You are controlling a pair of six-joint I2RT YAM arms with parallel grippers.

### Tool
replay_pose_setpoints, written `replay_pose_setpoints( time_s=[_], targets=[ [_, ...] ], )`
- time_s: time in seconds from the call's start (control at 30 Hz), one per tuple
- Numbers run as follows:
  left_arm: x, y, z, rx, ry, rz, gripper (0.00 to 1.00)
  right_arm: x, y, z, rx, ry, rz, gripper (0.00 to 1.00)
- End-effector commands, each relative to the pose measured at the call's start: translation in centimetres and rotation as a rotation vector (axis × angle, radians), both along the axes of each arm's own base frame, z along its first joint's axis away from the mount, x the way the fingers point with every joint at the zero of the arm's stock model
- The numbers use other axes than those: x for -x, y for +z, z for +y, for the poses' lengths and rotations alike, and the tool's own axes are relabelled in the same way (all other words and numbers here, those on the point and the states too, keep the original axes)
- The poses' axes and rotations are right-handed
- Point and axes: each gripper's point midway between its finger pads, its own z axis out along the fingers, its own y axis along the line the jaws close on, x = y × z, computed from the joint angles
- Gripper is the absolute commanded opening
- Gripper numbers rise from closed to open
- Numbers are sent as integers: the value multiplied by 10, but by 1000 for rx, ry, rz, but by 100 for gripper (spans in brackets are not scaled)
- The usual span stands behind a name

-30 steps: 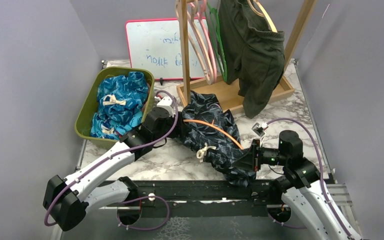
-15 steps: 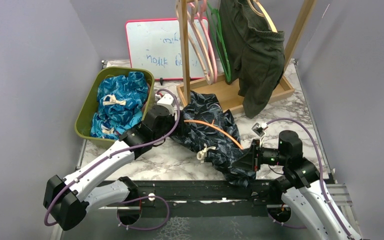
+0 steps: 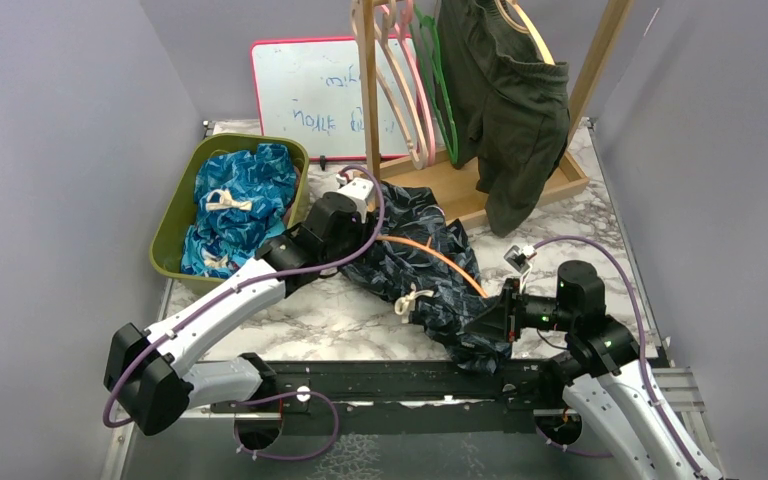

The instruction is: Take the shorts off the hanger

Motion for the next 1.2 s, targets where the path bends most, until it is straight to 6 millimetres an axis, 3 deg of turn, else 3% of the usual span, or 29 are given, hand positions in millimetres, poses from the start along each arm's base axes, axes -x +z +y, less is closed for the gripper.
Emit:
replay_pose_setpoints(
  time_s=[0.0,0.23,0.53,0.87,1.17],
  targets=[
    [-13,22,12,-11,60,-84,39,10,14,4,-48,77,-61,2],
    [-10,14,32,-62,110,-109,1,9,14,4,-46,73,-59,2],
    [-11,-3,49,-81,176,-91,0,8,14,3,-44,61,-68,2],
    [-25,8,96,-95,333,-120,0,2,17,1,-34,16,-81,2],
    [-28,13,116,-67,391,-130,0,-6,37,-6,-20,-68,-136,2]
  ],
)
